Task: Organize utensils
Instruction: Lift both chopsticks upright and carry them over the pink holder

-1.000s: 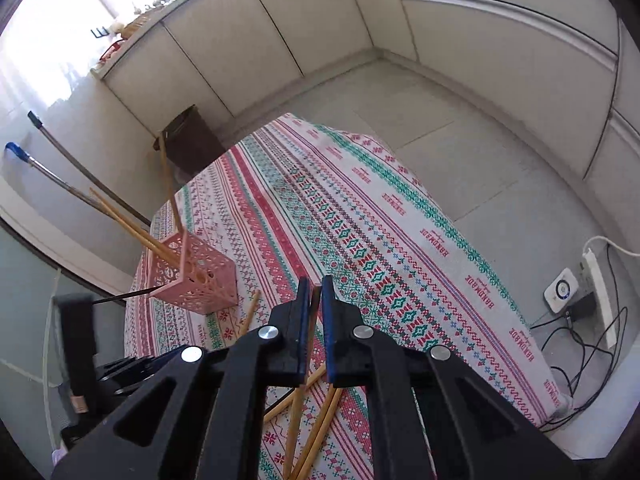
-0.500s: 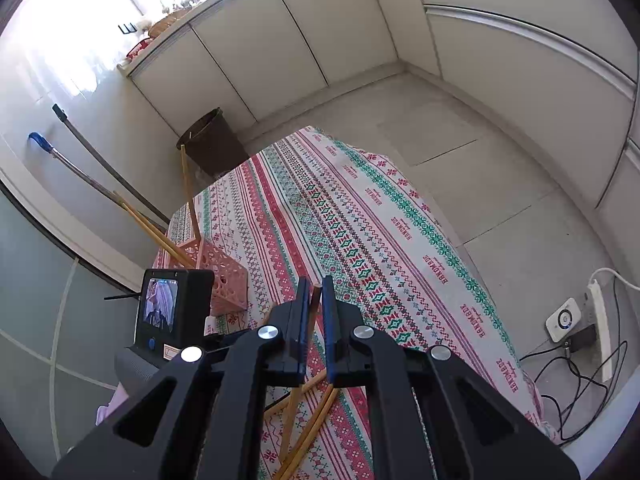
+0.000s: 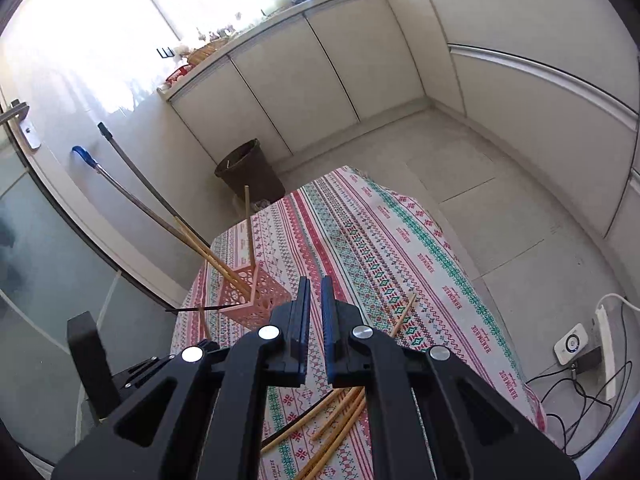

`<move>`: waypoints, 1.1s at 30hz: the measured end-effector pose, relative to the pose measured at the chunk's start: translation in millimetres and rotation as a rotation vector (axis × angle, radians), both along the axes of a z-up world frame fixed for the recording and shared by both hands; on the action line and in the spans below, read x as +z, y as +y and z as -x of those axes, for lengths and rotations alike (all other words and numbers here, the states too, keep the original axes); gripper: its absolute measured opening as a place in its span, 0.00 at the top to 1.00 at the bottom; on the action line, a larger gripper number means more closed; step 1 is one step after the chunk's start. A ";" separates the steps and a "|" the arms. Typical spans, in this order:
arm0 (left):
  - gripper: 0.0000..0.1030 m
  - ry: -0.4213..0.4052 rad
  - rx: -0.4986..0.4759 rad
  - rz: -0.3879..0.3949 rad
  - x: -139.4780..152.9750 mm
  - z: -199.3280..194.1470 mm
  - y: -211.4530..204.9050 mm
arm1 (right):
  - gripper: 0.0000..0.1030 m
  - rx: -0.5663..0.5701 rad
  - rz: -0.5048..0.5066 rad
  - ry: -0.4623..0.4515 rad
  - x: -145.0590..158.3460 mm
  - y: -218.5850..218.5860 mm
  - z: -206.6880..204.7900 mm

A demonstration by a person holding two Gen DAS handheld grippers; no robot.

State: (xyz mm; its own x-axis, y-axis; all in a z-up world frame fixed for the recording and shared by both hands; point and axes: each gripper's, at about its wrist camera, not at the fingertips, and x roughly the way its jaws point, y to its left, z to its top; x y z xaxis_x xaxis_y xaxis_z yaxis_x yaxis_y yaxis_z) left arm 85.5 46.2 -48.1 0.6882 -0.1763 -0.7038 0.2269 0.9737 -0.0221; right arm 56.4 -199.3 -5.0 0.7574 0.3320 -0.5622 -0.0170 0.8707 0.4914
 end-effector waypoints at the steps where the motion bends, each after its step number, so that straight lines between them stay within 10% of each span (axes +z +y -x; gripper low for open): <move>1: 0.95 -0.015 0.002 0.015 7.6 7.6 7.6 | 0.94 -0.003 0.011 -0.013 6.5 0.5 3.9; 5: 0.95 -0.085 0.025 0.051 32.4 21.8 16.0 | 0.90 -0.048 0.038 0.070 5.3 -12.3 -7.0; 7: 0.95 -0.143 0.019 0.092 52.6 27.8 17.0 | 0.48 -0.057 0.020 0.236 -23.4 -25.6 -38.3; 8: 0.95 -0.168 0.013 0.103 58.8 33.4 16.8 | 0.45 -0.077 0.033 0.319 -42.3 -31.6 -55.6; 16: 0.95 -0.301 -0.049 0.140 106.2 42.8 -1.5 | 0.58 -0.158 0.093 0.641 -167.4 -28.9 -132.4; 21: 0.95 -0.293 -0.077 0.131 100.5 34.5 -8.6 | 0.61 -0.155 0.205 0.659 -192.6 -1.6 -142.0; 25: 0.95 -0.294 -0.065 0.133 98.3 33.5 -11.5 | 0.90 -0.129 0.313 0.584 -190.7 23.9 -143.5; 33: 0.95 -0.303 -0.041 0.148 103.4 39.7 -4.4 | 0.93 -0.131 0.158 0.418 -145.5 8.9 -126.8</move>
State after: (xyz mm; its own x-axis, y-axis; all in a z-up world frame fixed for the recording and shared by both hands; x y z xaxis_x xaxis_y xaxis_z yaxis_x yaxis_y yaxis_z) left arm 45.8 41.7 55.3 0.8524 -0.2936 -0.4327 0.2840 0.9548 -0.0883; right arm 183.2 -190.5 -150.6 0.4845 0.1344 -0.8644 0.2695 0.9171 0.2937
